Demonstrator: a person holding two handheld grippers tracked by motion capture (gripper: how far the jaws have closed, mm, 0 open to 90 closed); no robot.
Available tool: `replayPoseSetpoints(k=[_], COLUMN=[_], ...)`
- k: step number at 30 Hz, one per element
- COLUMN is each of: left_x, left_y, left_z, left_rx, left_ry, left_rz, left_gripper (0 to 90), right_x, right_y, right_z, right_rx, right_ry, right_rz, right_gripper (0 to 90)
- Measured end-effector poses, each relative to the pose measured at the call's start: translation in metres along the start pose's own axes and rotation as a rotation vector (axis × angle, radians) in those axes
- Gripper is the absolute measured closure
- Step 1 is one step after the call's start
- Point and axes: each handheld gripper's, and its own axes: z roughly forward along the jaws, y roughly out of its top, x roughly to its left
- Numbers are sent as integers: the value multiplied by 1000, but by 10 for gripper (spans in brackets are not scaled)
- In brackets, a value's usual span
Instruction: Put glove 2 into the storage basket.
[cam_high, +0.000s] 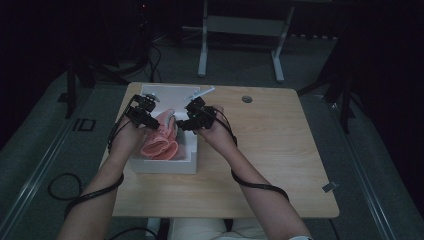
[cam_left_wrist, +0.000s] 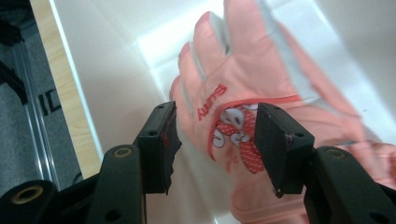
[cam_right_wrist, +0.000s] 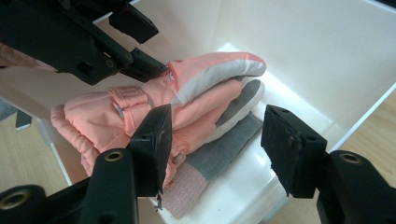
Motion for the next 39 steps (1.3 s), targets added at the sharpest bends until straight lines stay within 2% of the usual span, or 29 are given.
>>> replayPoseSetpoints(k=[3,5,6,10,11,13,14,15,16,17,18,19,21,22,25,27,28,30,34,36,38,39], left_x=[-1,-5,-6,-17,-21,-29,-32,-36,-39,-43,-47,-52,-55,-64,-79,-83,-94,-104,-119,-129,-134,-143], left_y=[0,0,0,1,1,1,1,0,0,0,0,-1,-1,-1,0,0,-2,-3,-5,-7,-8,-11], left_z=[-6,-18,-21,-33,-35,-39,-40,-42,-42,-43,-44,-45,-45,-45,-45,-46,-47,-47,-47,-48,-49,-50], left_rx=[-24,-78,-94,-144,-154,-184,-193,-215,-228,-235,-244,-256,-260,-273,-296,-309,-347,-362,-367,-370,-372,-381], left_ry=[-14,-39,-45,-94,-103,-149,-155,-176,-193,-212,-221,-255,-270,-281,-277,-273,-284,-299,-331,-367,-369,-384], left_rz=[-1,-5,-6,15,23,32,36,38,32,35,34,60,66,76,121,134,153,183,227,247,260,272], left_gripper=[485,485,485,464,446,400,376,311,311,253,253,132,127,127,29,22,22,22,22,22,22,22], right_x=[-1,-1,-3,-6,-8,-10,-12,-15,-15,-20,-20,-24,-26,-26,-34,-35,-37,-43,-52,-55,-56,-57], right_y=[0,0,-1,-3,-4,-6,-9,-12,-12,-17,-17,-22,-25,-25,-36,-37,-39,-48,-62,-68,-72,-76], right_z=[-3,-7,-12,-19,-21,-26,-29,-33,-33,-39,-39,-44,-45,-45,-55,-56,-59,-66,-73,-75,-77,-78], right_rx=[-17,-29,-50,-75,-82,-94,-102,-111,-111,-128,-128,-132,-131,-131,-132,-134,-133,-131,-133,-134,-130,-129], right_ry=[7,19,39,49,56,69,72,84,84,93,93,91,87,87,81,80,78,62,46,46,44,41], right_rz=[0,-3,2,13,14,8,-1,1,1,0,0,0,-6,-6,-9,-12,-13,-23,-13,-14,-22,-28], right_gripper=[417,402,383,333,309,248,221,204,204,185,185,179,168,168,152,150,147,143,143,143,143,143])
